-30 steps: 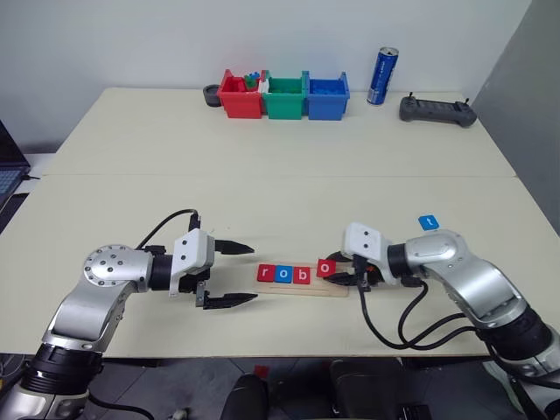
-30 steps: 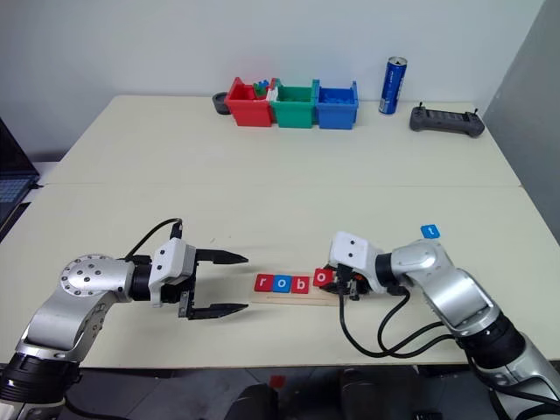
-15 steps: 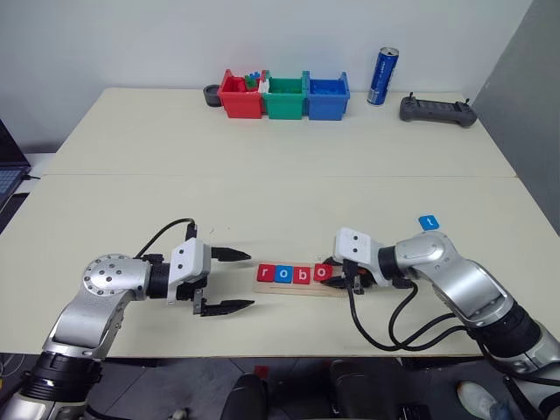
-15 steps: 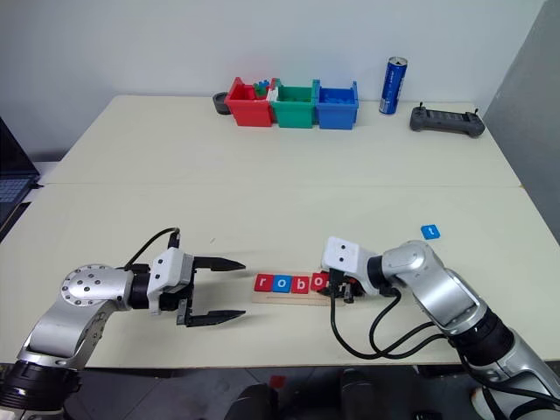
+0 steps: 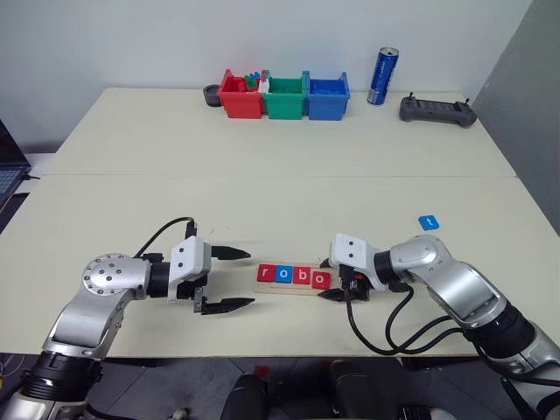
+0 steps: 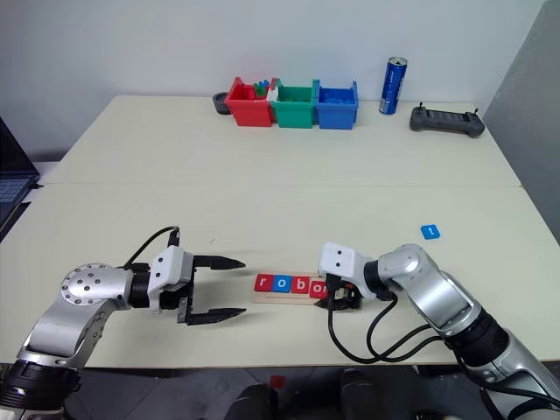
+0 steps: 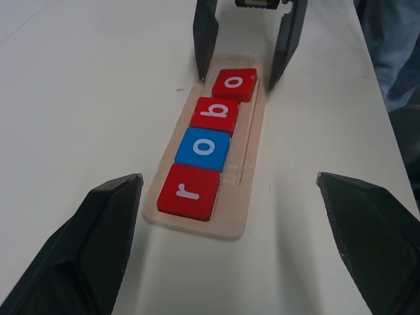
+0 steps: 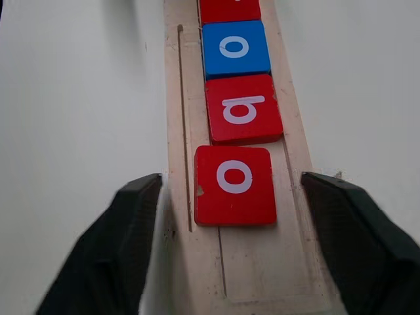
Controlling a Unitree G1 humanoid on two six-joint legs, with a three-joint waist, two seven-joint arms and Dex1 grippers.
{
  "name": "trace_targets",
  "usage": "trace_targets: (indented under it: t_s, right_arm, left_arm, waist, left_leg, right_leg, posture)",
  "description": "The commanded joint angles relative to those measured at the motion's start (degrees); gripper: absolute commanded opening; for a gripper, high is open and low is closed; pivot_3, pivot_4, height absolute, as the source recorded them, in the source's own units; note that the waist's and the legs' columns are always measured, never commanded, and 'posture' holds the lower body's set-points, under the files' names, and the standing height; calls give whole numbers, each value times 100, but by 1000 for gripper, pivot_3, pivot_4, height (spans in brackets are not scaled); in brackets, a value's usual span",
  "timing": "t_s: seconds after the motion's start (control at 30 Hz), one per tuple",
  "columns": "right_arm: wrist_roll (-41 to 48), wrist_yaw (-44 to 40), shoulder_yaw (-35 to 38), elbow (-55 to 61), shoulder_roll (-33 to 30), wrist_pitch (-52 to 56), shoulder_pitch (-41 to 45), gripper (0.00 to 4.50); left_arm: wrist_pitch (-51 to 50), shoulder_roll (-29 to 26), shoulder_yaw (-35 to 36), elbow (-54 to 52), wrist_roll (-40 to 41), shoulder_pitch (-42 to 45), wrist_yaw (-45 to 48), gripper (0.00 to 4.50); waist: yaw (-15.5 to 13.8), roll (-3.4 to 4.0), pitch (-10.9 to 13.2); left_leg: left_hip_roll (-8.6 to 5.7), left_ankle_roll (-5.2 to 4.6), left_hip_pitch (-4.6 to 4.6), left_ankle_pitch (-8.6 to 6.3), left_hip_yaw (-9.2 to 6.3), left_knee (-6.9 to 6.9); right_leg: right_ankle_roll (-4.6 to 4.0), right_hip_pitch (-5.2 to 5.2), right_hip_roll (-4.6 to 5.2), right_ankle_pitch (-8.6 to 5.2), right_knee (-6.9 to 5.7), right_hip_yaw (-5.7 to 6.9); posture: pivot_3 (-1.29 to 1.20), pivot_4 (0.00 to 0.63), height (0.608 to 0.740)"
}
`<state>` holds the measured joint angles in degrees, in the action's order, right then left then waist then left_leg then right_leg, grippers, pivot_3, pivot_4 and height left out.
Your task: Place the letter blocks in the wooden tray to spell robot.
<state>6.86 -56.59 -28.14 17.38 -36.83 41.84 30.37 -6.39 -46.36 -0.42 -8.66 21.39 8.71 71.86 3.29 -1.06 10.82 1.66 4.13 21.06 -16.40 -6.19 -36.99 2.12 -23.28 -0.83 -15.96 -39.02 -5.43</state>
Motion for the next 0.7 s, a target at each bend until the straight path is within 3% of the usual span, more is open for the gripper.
trace_targets:
  t_s: [0.03,0.27,0.37,0.5,0.7]
  right_arm:
    - [-38,62,114,44,72,-68,178,4454]
    - [490,-33,534,833,8,517,136,4454]
    - [605,32,566,1218,-68,674,-41,3571]
    - [565,44,393,1522,-283,630,-273,2076]
    - [355,86,50,1277,-342,457,-236,20]
  left_arm:
    - [-56,-26,68,-211,78,23,-39,4500]
    - [42,-21,111,-202,46,-134,-34,4500]
    - [155,-16,133,-104,26,-199,-4,4500]
    - [250,-17,127,-7,16,-209,23,4500]
    - [286,-20,84,57,11,-151,49,4500]
  waist:
    - [0,0,0]
    - [-2,0,0]
    - [-2,0,0]
    - [-5,0,0]
    - [2,0,0]
  left_leg:
    - [0,0,0,0,0,0]
    - [0,0,0,0,-1,1]
    - [0,0,0,0,-2,1]
    - [0,0,1,0,-2,1]
    - [1,0,-1,0,-1,0]
  right_leg:
    - [0,0,0,0,0,0]
    - [0,0,0,0,0,0]
    - [0,0,0,0,0,1]
    - [1,0,1,0,1,2]
    - [1,0,-1,-1,0,2]
  posture:
    - [0,150,740]
    - [0,150,740]
    - [0,150,740]
    - [0,150,740]
    - [0,150,740]
